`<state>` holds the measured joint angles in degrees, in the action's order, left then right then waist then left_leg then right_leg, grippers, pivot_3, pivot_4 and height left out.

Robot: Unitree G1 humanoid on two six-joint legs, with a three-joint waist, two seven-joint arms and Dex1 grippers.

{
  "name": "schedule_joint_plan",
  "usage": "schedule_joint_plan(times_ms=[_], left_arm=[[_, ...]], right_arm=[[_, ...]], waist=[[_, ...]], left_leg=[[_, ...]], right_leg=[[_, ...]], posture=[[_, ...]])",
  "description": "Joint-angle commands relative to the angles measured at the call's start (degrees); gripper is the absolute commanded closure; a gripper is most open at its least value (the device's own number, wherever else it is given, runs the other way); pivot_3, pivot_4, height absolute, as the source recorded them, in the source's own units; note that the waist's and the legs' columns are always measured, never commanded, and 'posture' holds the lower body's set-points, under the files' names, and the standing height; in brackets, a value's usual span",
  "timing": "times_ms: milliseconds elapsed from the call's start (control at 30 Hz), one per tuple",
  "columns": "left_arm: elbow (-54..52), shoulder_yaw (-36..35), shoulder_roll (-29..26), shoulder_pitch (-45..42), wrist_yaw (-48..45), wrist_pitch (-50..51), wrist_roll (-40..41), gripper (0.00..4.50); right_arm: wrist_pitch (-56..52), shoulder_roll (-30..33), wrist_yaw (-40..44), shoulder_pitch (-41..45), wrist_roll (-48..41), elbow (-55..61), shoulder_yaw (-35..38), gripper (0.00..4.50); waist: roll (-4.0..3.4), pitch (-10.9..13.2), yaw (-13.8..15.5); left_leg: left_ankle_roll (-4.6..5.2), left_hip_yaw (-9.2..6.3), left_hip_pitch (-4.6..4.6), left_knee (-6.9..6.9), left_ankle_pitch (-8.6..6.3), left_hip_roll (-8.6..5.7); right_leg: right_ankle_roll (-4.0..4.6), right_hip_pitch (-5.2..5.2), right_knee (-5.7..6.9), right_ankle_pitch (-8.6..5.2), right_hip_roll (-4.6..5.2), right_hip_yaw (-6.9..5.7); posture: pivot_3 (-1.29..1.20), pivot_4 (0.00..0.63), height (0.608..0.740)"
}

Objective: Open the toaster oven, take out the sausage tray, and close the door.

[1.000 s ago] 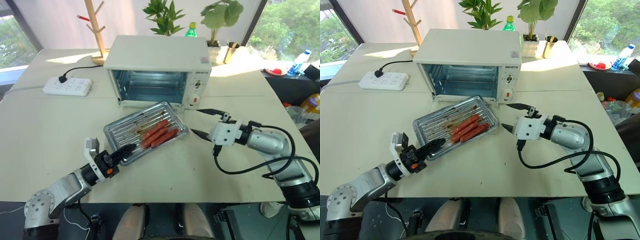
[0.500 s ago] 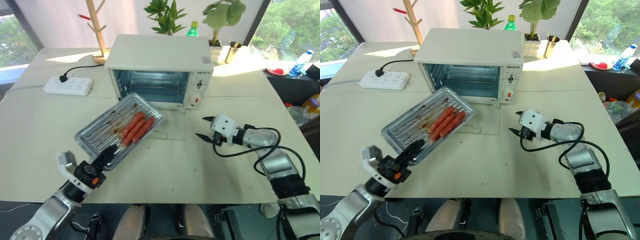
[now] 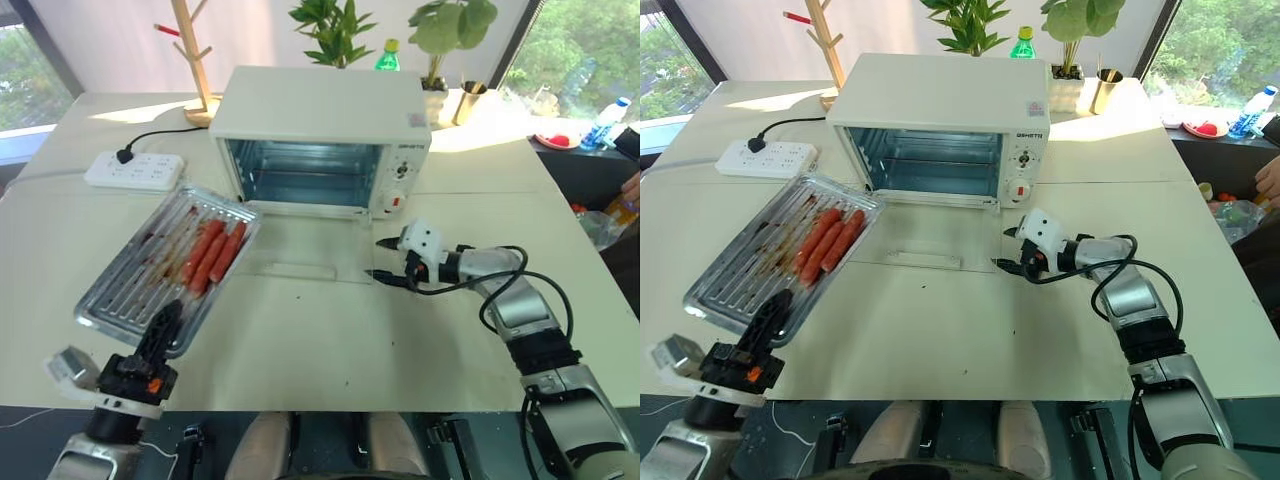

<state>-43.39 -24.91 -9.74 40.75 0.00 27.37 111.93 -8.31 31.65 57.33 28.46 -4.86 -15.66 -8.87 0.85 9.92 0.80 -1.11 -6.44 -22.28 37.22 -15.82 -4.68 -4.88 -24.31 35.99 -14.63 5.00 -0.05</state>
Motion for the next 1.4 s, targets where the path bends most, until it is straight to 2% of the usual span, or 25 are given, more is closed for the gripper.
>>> schedule_joint_plan(times_ms=[33, 333, 767, 1033, 1200, 1300, 1400], left_arm=[[-4.26, -3.15, 1.17, 4.51, -3.49, -3.14, 1.07, 4.5], [-1.57, -6.08, -0.57, 8.91, -7.82, -4.17, 1.07, 4.5], [3.2, -8.89, -4.09, 6.45, -9.01, -2.23, 1.07, 4.5], [6.01, -9.75, -5.38, 4.52, -9.25, 0.98, 1.07, 4.5], [8.34, -9.3, -7.57, 1.49, -8.69, 3.61, 1.07, 4.5], [10.01, -8.9, -8.67, -0.78, -8.28, 5.33, 1.07, 4.5], [11.58, -7.88, -9.74, -2.83, -7.89, 7.3, 1.07, 4.5]], right_arm=[[-0.07, -1.34, 1.21, 2.07, -1.21, 0.0, -0.24, 1.08], [-0.3, -3.02, 1.64, 3.18, -1.19, -0.04, -0.38, 1.08], [-7.02, -7.41, -4.74, 9.88, -6.69, 3.07, 5.49, 1.08], [-7.69, -6.28, -4.19, 6.54, -6.49, 7.36, 4.54, 1.08], [-7.82, -3.69, -2.06, 3.96, -7.27, 11.59, 4.71, 1.08], [-11.39, -1.8, -0.58, 1.58, -10.02, 15.99, 5.71, 1.08], [-13.83, 0.18, 0.17, -0.63, -11.84, 19.44, 6.66, 0.18]], waist=[[0.03, 0.02, -0.1], [0.03, 0.04, -0.07], [-0.03, 0.12, -0.27], [-0.02, 0.11, -0.11], [-0.05, 0.13, -0.12], [-0.04, 0.12, -0.1], [-0.05, 0.12, -0.12]], left_leg=[[0.0, 0.01, 0.0, 0.01, 0.0, 0.02], [0.01, 0.05, -0.01, 0.04, -0.01, 0.08], [0.0, 0.06, -0.01, 0.02, -0.01, 0.33], [0.02, 0.06, -0.05, 0.0, -0.03, 0.31], [0.0, 0.05, -0.03, 0.01, -0.02, 0.34], [0.0, 0.05, -0.01, 0.02, -0.01, 0.35], [0.0, 0.06, -0.01, 0.01, -0.02, 0.35]], right_leg=[[0.0, 0.0, 0.0, 0.0, -0.01, -0.01], [0.01, 0.0, 0.0, -0.01, -0.06, -0.03], [0.14, -0.06, 0.0, 0.08, -0.33, -0.03], [0.14, -0.06, -0.1, 0.08, -0.32, -0.03], [0.14, -0.07, -0.03, 0.09, -0.34, -0.03], [0.15, -0.07, -0.01, 0.09, -0.35, -0.03], [0.14, -0.07, -0.02, 0.09, -0.34, -0.03]], posture=[[0.0, 0.15, 0.74], [0.0, 0.15, 0.74], [0.0, 0.15, 0.74], [0.0, 0.15, 0.74], [0.0, 0.15, 0.74], [0.0, 0.15, 0.74], [0.0, 0.15, 0.74]])
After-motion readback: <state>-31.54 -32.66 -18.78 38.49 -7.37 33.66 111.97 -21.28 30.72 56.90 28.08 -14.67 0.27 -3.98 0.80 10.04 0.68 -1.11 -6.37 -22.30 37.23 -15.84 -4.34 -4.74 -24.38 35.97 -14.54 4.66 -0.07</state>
